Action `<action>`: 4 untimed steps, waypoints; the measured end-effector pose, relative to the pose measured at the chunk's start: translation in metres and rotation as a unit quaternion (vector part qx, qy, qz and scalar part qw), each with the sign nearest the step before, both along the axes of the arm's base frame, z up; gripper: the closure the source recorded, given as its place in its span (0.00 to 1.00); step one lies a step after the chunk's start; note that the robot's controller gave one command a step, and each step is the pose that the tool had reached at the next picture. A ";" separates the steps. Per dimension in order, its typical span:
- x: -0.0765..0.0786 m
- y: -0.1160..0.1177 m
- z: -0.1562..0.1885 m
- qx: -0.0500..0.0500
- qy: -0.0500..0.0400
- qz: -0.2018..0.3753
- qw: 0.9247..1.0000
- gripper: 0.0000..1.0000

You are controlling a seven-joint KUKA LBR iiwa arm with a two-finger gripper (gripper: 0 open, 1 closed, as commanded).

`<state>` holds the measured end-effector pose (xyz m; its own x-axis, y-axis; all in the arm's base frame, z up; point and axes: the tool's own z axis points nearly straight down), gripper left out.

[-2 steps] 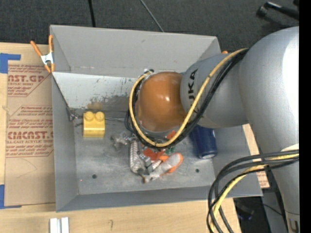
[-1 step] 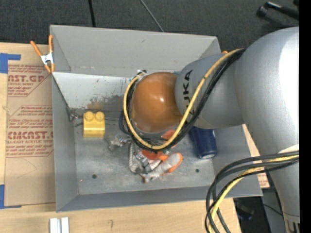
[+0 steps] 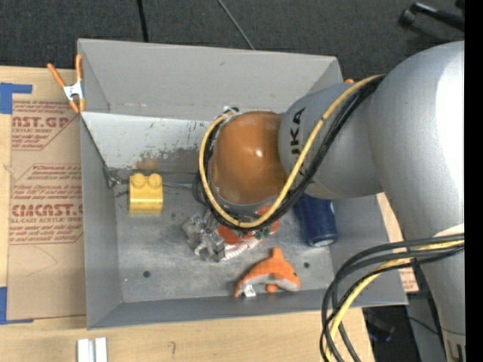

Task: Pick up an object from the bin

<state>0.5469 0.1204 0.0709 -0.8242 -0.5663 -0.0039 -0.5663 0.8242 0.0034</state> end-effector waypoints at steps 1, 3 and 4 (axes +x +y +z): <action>0.000 0.000 0.000 0.000 0.000 0.000 1.000 1.00; -0.003 0.000 0.024 -0.002 0.005 0.000 1.000 1.00; 0.000 0.000 0.039 -0.001 -0.001 0.000 1.000 1.00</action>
Offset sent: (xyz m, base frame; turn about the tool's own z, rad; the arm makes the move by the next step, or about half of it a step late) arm 0.0000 0.0000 0.0819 0.0000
